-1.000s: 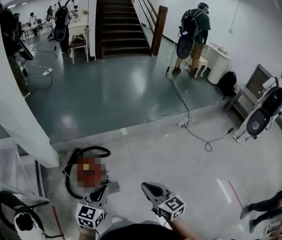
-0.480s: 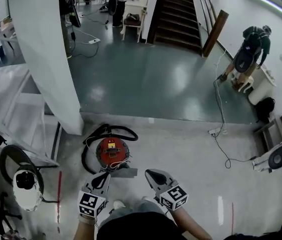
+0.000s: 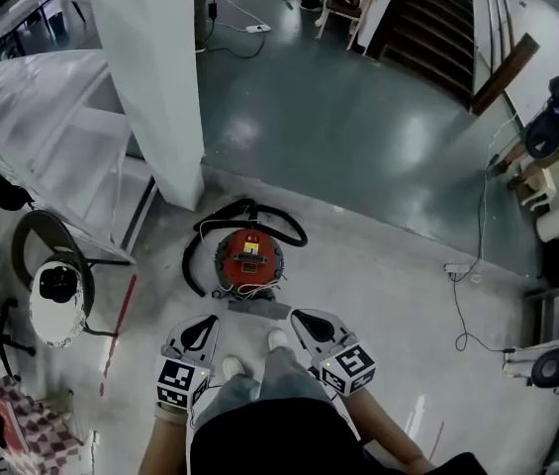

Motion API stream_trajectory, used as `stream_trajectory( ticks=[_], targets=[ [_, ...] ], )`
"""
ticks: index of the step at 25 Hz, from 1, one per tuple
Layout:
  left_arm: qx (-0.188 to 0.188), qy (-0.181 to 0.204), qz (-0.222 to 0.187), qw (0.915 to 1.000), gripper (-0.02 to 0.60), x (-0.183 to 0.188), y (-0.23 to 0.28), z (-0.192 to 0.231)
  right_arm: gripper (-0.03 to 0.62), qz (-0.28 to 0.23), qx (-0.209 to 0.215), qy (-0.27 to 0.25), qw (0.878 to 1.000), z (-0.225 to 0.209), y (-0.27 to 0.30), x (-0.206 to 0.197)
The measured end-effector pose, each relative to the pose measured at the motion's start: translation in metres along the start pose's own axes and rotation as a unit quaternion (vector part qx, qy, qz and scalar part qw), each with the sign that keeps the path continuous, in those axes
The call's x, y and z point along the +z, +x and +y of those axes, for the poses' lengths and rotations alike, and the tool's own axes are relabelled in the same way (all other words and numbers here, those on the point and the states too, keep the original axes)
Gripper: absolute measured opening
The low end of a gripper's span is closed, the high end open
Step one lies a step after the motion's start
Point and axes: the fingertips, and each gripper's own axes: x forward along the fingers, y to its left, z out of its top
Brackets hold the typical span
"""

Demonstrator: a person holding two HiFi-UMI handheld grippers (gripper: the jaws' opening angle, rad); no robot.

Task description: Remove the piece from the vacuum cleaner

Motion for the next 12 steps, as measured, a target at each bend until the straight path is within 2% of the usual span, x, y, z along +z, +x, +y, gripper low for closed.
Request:
stream_trajectory(
  ticks=[5, 12],
  targets=[
    [0.026, -0.031, 0.027, 0.9988, 0.02, -0.018, 0.021, 0.015, 0.031, 0.028, 0.031, -0.01, 0.999, -0.022, 0.028, -0.015],
    [0.032, -0.042, 0.06, 0.9968, 0.02, -0.047, 0.061, 0.015, 0.031, 0.068, 0.055, -0.002, 0.996, -0.056, 0.05, -0.054]
  ],
)
